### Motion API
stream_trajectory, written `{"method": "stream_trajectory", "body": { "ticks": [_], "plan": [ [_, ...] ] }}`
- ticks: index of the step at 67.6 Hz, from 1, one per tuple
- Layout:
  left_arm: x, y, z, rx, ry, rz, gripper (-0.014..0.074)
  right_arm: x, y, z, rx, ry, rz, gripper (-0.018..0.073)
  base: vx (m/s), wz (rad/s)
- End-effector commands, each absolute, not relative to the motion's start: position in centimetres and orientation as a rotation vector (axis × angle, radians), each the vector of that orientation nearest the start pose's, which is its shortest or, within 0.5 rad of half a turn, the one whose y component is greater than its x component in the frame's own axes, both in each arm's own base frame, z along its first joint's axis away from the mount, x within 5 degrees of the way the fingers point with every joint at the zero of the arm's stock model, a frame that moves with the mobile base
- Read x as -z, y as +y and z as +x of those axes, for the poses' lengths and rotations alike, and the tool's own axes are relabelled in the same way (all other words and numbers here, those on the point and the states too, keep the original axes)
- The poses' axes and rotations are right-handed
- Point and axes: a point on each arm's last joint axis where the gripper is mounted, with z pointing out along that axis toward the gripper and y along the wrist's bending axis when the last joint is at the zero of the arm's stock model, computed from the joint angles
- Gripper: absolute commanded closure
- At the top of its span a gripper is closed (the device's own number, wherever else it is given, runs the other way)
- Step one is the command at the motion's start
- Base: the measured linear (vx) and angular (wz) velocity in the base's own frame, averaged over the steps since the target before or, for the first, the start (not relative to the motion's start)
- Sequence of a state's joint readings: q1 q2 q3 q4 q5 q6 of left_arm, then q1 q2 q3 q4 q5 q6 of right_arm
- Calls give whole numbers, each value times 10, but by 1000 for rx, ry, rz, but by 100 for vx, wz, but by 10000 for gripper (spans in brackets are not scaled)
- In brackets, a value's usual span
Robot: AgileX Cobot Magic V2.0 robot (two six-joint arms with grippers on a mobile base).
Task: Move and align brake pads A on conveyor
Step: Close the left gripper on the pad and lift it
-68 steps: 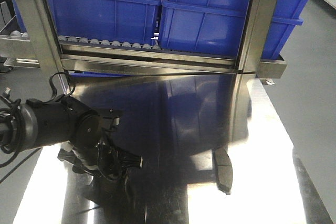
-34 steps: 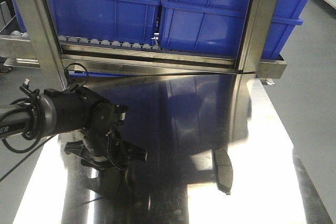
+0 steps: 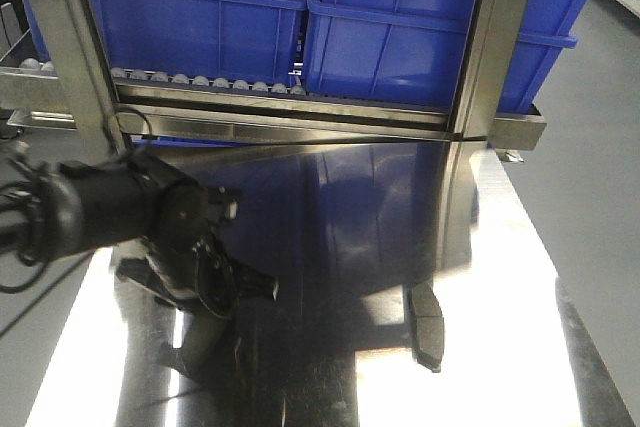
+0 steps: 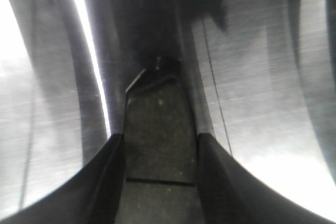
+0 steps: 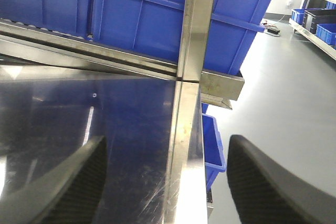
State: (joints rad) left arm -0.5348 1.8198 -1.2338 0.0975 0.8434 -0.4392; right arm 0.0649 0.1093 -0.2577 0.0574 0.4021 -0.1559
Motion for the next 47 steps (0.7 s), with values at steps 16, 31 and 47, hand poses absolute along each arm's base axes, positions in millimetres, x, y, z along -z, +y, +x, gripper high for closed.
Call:
{"method": "stream_trajectory", "body": {
  "ticks": [16, 31, 47],
  "plan": [
    [-323, -146, 280, 79, 2493, 257, 604, -271, 5, 52, 25, 1644, -155, 92, 0, 0],
    [-358, -115, 241, 52, 2356, 236, 603, -271, 5, 52, 25, 1644, -155, 92, 0, 0],
    [-360, -75, 176, 100, 2198, 221, 603, -271, 5, 52, 25, 1644, -155, 92, 0, 0]
  ]
}}
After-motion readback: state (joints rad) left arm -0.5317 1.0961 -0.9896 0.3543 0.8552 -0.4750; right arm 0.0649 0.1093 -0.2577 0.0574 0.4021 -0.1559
